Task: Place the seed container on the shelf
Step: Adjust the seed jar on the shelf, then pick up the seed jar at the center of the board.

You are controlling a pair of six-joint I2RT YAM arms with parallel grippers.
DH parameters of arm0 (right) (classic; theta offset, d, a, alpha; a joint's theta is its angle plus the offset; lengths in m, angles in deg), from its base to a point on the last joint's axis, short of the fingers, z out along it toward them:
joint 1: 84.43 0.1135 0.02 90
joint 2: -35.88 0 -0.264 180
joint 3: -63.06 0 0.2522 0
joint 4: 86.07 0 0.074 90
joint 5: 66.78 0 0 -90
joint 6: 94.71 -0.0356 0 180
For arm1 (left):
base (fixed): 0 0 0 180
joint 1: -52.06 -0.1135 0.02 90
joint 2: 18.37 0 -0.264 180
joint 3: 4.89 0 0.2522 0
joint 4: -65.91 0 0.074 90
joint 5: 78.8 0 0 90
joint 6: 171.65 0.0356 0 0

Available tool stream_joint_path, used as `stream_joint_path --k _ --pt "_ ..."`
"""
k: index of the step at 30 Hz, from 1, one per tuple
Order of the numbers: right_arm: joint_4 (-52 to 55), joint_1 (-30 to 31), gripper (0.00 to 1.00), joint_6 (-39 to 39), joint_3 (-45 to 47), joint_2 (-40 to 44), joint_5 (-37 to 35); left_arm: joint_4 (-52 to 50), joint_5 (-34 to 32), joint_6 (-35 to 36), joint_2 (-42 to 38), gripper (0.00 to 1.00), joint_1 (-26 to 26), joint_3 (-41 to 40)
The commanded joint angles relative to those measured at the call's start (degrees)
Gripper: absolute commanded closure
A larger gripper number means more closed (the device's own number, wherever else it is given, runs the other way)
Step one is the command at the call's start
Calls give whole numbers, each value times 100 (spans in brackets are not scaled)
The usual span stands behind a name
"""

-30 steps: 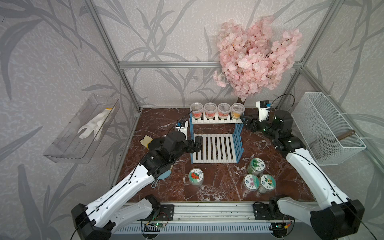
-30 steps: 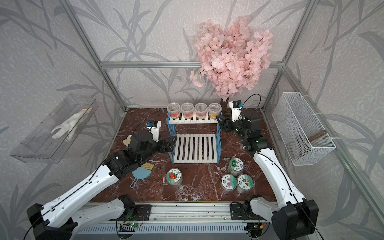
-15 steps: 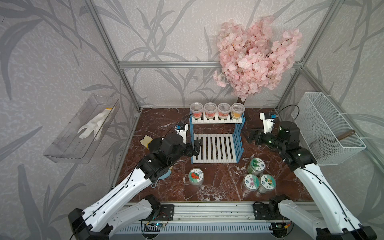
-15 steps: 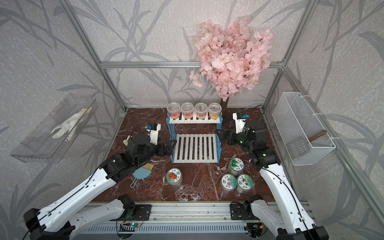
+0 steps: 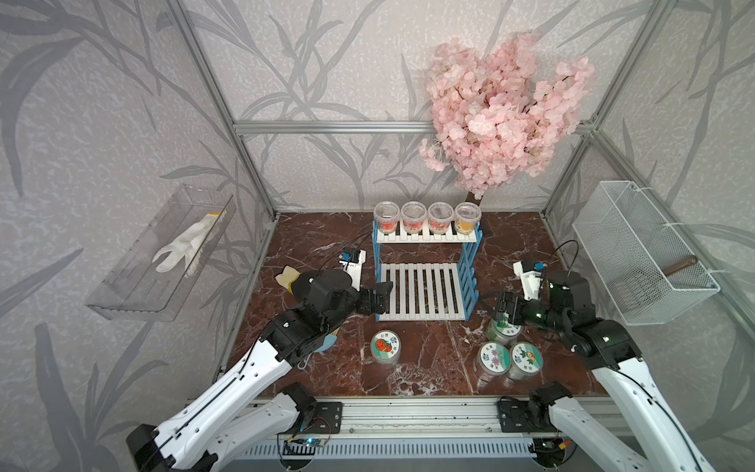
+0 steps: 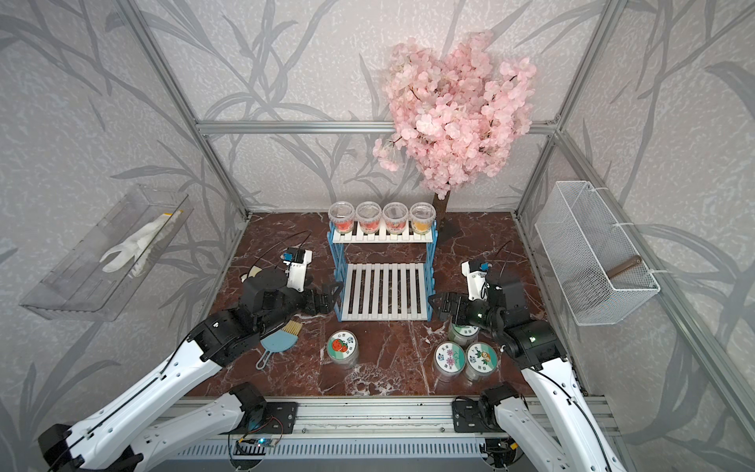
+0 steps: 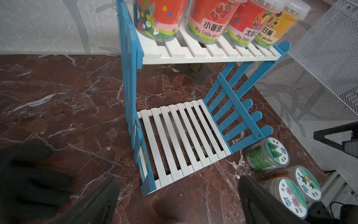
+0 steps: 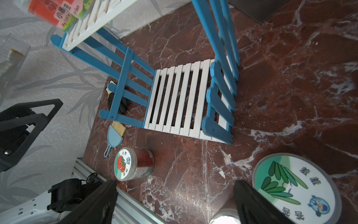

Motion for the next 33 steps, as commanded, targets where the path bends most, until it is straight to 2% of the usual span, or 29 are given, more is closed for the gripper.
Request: stream_joint_path --k 1,5,10,14,16,17,19,22,23,27,31,33 --pt "674 429 3 42 -289 -50 -251 -80 142 -320 -307 0 -16 -235" --pt "1170 1164 6 -9 -346 -92 -840 -335 60 -493 -428 0 -15 -432" --pt "1126 2503 9 -444 -25 81 -1730 -759 272 -950 -393 0 -11 -480" --pt "248 3290 11 -767 474 164 -2065 -541 729 -1424 -442 0 11 -976" --pt "-357 3778 12 -785 710 9 -2166 -565 759 -1670 -344 1 93 -1150" --pt "-646 3961 12 -741 793 -89 -2244 -628 722 -1723 -275 1 185 -1174" --pt "-1272 4344 12 -690 1021 -396 -2544 -870 203 -1810 -91 1 580 -1171" --pt "-1911 4630 12 -717 1254 -825 -2922 -1383 -768 -1995 96 0 1137 -1092" --pt "-2125 4656 12 -712 1345 -896 -2894 -1444 -885 -2051 82 0 1219 -1118" --pt "-3075 4650 10 -827 1967 -882 -2851 -1214 -941 -2040 -79 0 1358 -1369" --pt "-4456 4654 10 -883 2820 -604 -2678 -906 -651 -1853 127 0 1425 -1408" --pt "-4755 4657 9 -752 2967 -510 -2671 -779 -610 -1796 242 0 1496 -1418"
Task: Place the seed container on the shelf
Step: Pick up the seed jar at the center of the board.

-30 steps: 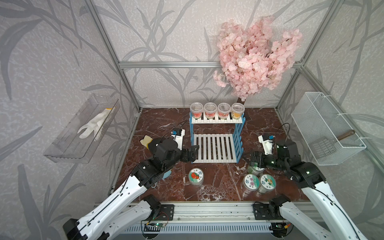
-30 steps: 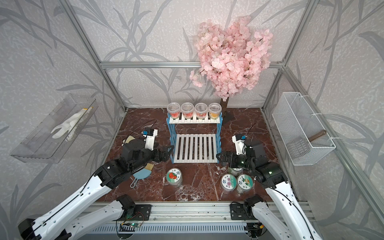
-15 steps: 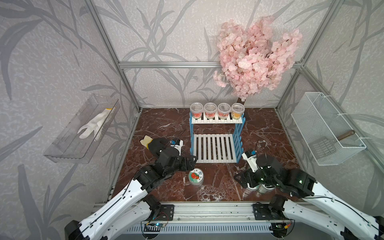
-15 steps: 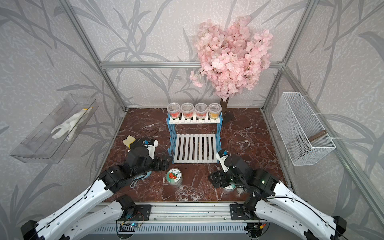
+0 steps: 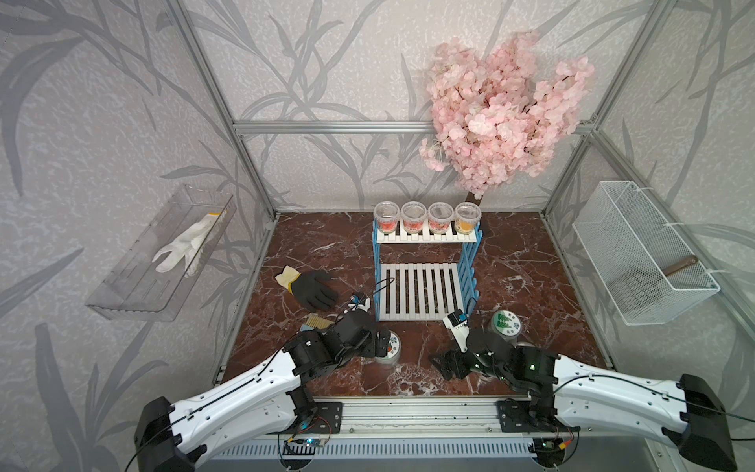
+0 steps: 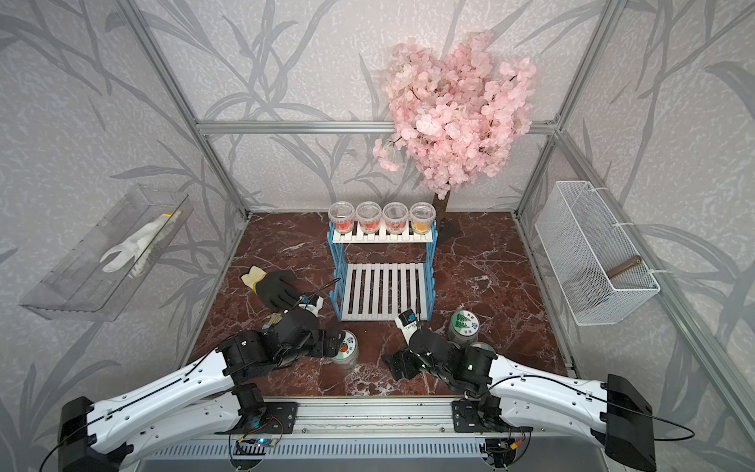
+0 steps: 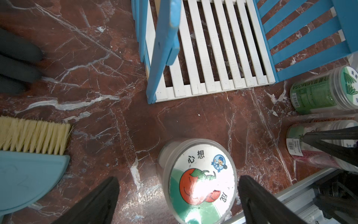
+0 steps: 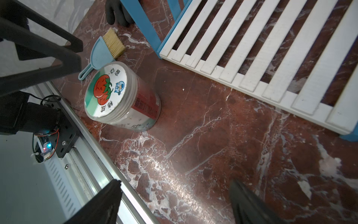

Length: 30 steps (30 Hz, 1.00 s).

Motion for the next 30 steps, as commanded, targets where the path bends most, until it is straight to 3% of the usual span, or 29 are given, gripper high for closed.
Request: stream_joint_path --k 1,9,14,23,30 --pt "-1170 39 9 145 146 171 -5 205 -89 84 155 0 135 -54" --pt "-1195 35 8 645 44 -282 78 -53 -603 190 251 0 333 -54" --pt "-1417 41 8 705 6 -526 58 208 -347 145 556 0 408 11" --pt "-1656 38 7 668 54 -938 190 95 -609 165 827 0 541 164" --pt "-1873 35 7 599 200 -1025 94 275 -300 313 960 0 619 267"
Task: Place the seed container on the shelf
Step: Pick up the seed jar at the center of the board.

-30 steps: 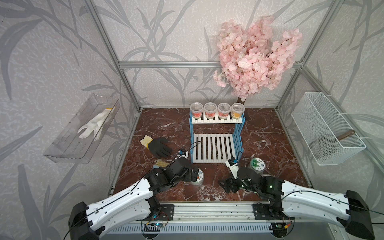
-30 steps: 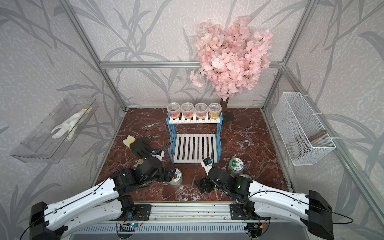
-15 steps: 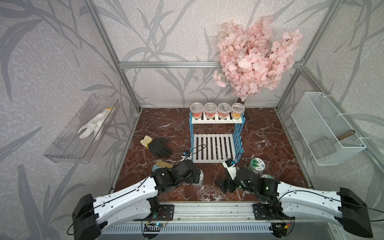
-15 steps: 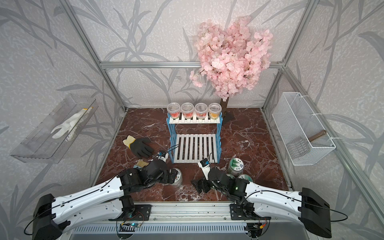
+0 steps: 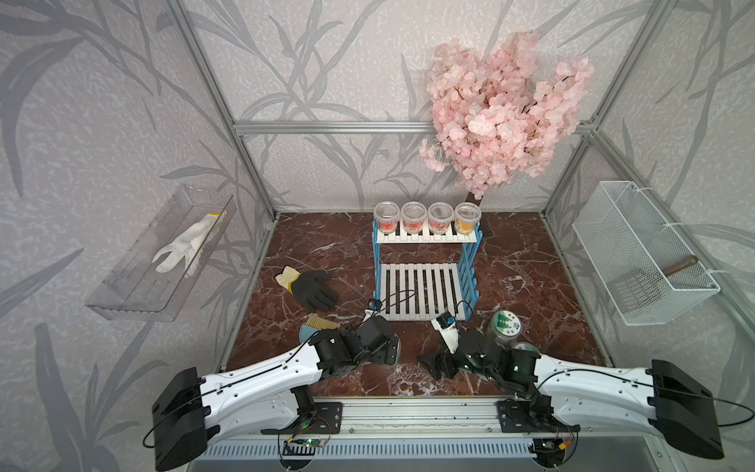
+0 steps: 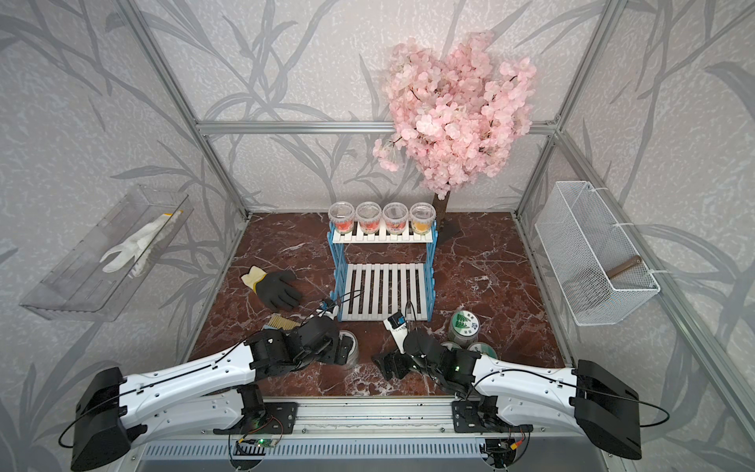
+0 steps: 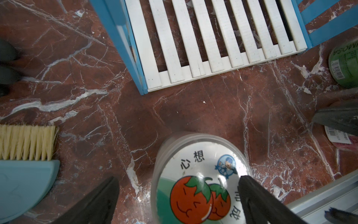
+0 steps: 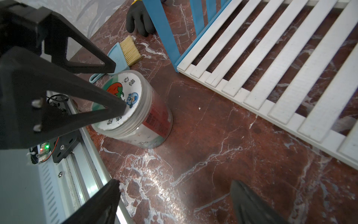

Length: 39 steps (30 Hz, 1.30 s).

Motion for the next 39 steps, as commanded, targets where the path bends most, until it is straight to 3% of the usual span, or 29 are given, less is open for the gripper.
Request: stream_joint_path --k 1,13,25,39 --pt "-229 18 7 -31 27 -49 -49 98 45 184 45 0 87 243" --pt "-552 20 6 69 73 -381 8 -188 -326 109 464 0 283 354" --pt "-689 19 4 129 97 -524 39 -112 -108 145 691 0 291 304" --pt "-720 26 3 132 176 -461 -88 -387 -293 76 684 0 300 233"
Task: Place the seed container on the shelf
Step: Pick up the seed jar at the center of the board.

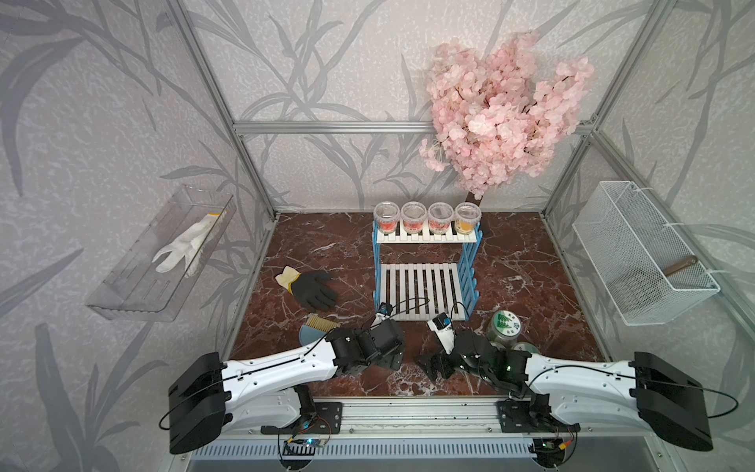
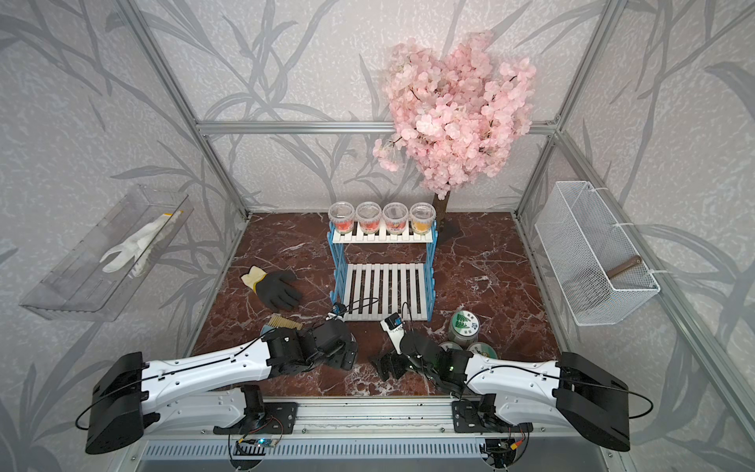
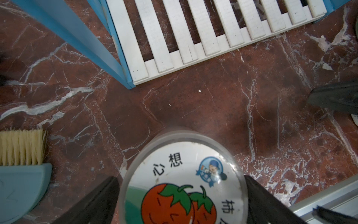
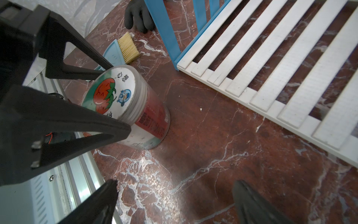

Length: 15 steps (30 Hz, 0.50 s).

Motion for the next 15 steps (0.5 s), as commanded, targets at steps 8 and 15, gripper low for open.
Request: stream_joint_path --k 8,15 --pt "-160 20 3 66 52 22 -119 -286 -49 15 30 0 8 2" --pt "-160 18 3 57 57 13 -128 -234 -28 -28 -69 0 9 -90"
